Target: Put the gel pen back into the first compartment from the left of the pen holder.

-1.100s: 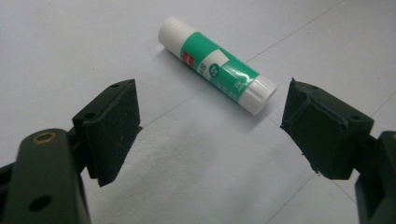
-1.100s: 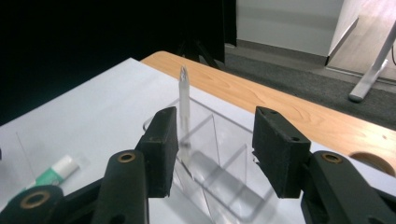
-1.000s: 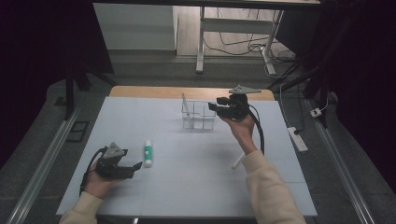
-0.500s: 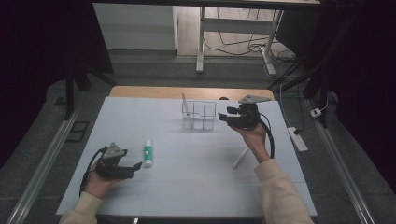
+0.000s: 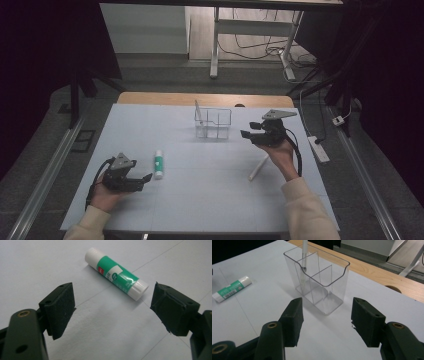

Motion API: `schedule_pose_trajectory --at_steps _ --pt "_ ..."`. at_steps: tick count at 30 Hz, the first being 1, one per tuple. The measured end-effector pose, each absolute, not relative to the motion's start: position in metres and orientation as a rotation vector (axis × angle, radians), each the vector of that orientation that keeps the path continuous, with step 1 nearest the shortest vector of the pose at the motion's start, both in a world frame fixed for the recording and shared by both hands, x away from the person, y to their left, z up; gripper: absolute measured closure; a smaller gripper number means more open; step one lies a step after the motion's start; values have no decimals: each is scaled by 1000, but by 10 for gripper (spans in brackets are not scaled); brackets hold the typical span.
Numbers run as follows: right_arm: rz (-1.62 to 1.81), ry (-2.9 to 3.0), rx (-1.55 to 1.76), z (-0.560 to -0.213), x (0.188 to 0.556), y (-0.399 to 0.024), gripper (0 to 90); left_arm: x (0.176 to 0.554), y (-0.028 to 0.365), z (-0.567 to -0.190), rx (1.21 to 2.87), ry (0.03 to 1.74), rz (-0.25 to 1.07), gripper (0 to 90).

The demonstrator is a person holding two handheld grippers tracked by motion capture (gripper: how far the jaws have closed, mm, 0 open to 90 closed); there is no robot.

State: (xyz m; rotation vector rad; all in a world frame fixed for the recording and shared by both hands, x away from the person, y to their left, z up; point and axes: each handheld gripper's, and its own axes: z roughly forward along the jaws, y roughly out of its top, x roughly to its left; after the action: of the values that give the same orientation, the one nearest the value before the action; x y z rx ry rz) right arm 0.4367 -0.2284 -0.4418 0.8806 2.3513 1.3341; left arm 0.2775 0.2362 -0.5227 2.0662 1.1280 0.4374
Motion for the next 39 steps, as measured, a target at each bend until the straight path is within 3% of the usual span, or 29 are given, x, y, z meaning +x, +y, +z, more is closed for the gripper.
schedule_pose_trajectory --at_steps 11,39 --pt "1263 2370 858 -442 425 -242 408 277 236 -523 2069 1127 439 197" --pt "1004 2709 436 -442 411 -265 356 277 236 -523 2070 1129 445 204"
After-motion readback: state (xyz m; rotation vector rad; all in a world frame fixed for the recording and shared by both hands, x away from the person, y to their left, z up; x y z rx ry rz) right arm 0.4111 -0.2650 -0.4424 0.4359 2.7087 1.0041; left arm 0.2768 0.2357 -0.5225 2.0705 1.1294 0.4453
